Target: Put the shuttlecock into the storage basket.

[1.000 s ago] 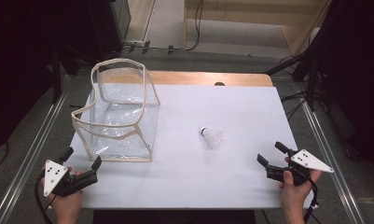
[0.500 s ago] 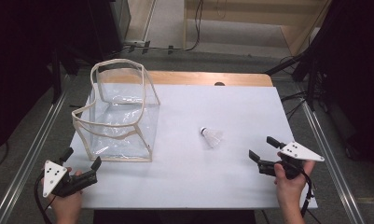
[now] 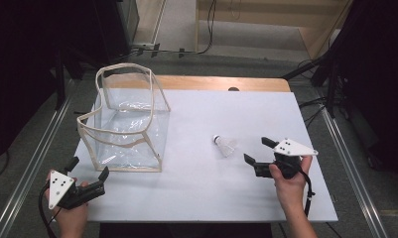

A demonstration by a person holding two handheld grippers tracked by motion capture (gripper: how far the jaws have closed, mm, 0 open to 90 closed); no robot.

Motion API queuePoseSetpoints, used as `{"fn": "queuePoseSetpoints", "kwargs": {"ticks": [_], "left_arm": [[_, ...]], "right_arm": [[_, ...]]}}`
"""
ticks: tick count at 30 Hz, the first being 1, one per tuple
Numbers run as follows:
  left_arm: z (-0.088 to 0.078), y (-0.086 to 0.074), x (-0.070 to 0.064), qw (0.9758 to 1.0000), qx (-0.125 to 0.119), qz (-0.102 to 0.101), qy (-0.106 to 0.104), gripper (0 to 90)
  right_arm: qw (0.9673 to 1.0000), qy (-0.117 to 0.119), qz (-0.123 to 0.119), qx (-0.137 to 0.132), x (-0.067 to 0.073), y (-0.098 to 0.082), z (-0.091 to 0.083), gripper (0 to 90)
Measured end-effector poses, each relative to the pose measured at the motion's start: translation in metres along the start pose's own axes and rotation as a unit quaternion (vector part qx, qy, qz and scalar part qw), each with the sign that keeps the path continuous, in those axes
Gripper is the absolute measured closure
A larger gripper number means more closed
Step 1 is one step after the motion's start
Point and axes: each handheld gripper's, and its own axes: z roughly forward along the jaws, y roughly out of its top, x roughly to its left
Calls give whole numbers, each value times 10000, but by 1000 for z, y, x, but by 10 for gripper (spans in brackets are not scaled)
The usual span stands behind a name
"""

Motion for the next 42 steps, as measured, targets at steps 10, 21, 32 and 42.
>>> {"fn": "queuePoseSetpoints", "kwargs": {"ticks": [10,21,32,42], "left_arm": [[0,0,-1,10000,-5,26,-2,16],[0,0,0,10000,-16,22,-10,16],[0,0,0,10000,-17,21,-15,16],[0,0,-1,10000,-9,25,12,16]], "right_arm": [[9994,132,-199,264,19,14,30,320],[9956,499,-329,728,39,13,62,657],[9874,648,-511,1354,51,-2,90,827],[9860,475,-398,1549,46,-10,104,851]]}}
